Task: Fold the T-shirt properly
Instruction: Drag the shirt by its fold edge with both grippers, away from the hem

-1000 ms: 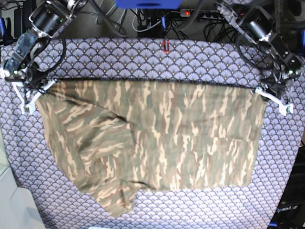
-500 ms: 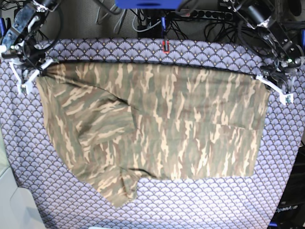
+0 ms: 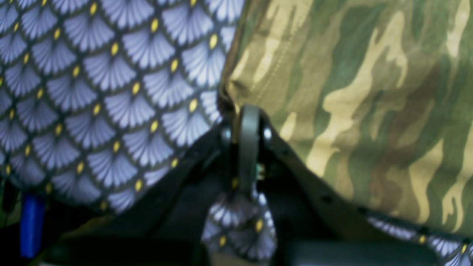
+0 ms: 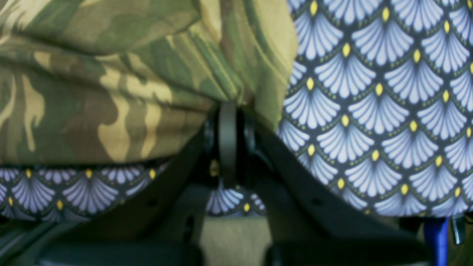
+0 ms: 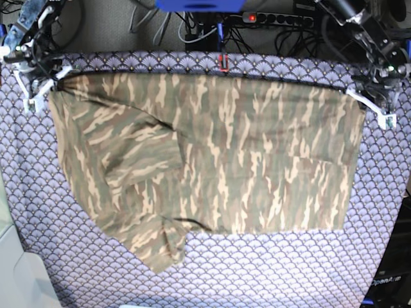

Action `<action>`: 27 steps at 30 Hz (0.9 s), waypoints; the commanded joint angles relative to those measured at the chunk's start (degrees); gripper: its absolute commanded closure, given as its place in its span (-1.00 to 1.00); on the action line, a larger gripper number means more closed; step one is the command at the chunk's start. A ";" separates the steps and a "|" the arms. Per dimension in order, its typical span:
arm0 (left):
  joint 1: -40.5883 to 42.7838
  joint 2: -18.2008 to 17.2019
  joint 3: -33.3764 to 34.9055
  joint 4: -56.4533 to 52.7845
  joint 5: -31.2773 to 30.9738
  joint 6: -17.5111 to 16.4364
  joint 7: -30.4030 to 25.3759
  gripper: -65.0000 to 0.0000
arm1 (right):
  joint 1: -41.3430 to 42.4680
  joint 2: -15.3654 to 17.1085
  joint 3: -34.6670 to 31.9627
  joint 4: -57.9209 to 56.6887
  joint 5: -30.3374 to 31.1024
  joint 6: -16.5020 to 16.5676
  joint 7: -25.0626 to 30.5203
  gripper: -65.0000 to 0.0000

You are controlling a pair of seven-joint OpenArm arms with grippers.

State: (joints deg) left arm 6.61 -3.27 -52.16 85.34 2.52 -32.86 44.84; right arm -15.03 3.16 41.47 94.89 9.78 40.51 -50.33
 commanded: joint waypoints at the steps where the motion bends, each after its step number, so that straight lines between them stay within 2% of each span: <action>1: 0.38 -0.38 -0.54 1.56 1.92 1.08 0.39 1.00 | -1.11 0.84 0.33 0.98 0.99 -0.51 0.52 1.00; 4: 1.43 0.15 -0.54 3.14 1.92 1.08 0.39 1.00 | -2.60 0.93 0.24 0.98 3.54 -0.51 1.14 1.00; 23: 3.19 1.29 -0.37 3.58 2.00 1.08 0.04 1.00 | -3.39 2.60 0.06 0.89 3.19 -0.51 0.52 1.00; 25: 3.19 1.29 -0.28 3.58 2.00 0.99 -0.14 0.83 | -3.48 2.86 0.15 0.89 3.19 -0.51 0.52 0.91; 27: 3.19 1.29 -0.45 3.58 1.92 0.99 -0.31 0.55 | -3.48 2.86 0.33 0.89 3.19 -0.51 0.52 0.67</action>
State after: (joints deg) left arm 9.67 -1.43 -52.40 88.18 3.79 -32.12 43.90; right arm -18.31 4.95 41.15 94.94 13.80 40.51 -49.74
